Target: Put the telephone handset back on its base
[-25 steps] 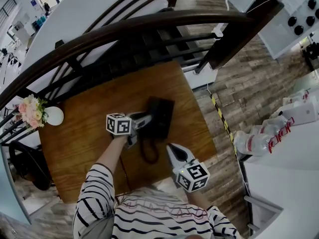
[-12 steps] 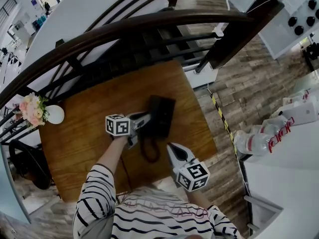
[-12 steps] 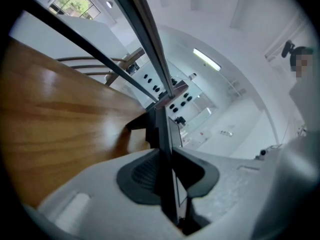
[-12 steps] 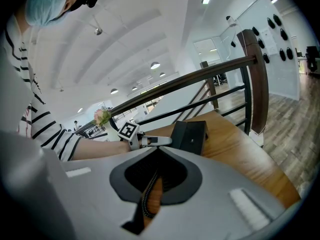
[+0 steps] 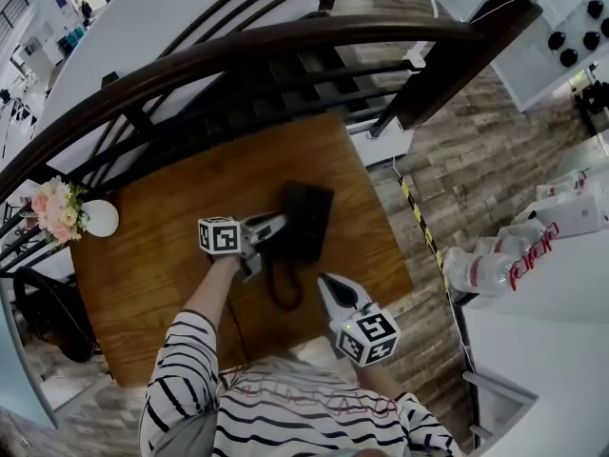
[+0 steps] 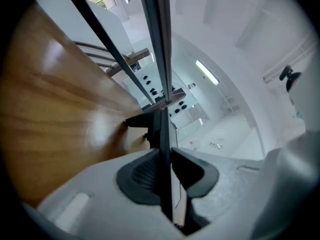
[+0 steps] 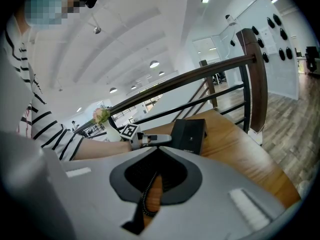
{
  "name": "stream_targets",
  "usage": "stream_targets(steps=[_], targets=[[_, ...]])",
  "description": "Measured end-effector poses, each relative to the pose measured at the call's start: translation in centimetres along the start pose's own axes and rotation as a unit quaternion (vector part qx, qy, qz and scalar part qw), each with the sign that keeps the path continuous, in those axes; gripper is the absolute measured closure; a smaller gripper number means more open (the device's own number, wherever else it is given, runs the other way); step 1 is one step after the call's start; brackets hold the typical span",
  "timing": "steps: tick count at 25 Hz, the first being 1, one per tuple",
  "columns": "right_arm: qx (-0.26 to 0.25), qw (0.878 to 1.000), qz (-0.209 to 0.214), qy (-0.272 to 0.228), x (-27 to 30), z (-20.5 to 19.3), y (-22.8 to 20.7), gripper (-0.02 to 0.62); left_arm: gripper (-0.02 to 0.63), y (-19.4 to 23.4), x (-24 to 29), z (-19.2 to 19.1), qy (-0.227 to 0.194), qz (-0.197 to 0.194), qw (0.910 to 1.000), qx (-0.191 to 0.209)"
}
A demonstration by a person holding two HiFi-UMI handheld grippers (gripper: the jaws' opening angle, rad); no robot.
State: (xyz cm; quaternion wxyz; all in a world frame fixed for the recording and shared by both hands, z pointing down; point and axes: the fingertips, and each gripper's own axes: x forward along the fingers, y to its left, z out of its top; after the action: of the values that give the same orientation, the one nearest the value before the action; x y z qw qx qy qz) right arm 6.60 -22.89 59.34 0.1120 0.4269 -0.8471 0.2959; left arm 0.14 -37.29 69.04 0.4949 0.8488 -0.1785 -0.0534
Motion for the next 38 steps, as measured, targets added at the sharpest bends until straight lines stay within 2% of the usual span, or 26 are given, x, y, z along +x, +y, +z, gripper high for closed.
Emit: stream_targets(steps=[7, 13, 25, 32, 38], targets=[[-0.001, 1.0, 0.002, -0.003, 0.2, 0.2, 0.2, 0.594, 0.506, 0.2, 0.0, -0.5, 0.019, 0.038, 0.9985, 0.035], [-0.003, 1.0, 0.002, -0.011, -1.0, 0.6, 0.7, 0.594, 0.471, -1.1, -0.9, -0.4, 0.014, 0.057, 0.9967, 0.055], [-0.01, 0.999, 0.003, -0.032, -4.5, 0.4, 2.4, 0.594, 0.466, -7.4, -3.5, -1.6, -0.009, 0.078, 0.99, 0.117], [-0.021, 0.999, -0.004, -0.044, -7.1, -1.1, 3.6, 0.594, 0.476, -11.3, -5.7, -4.2, -0.022, 0.115, 0.9757, 0.185], [-0.028, 0.999, -0.008, -0.045, -9.8, -2.6, 4.2, 0.594, 0.505, -15.7, -7.0, -6.8, -0.039, 0.121, 0.9694, 0.21]])
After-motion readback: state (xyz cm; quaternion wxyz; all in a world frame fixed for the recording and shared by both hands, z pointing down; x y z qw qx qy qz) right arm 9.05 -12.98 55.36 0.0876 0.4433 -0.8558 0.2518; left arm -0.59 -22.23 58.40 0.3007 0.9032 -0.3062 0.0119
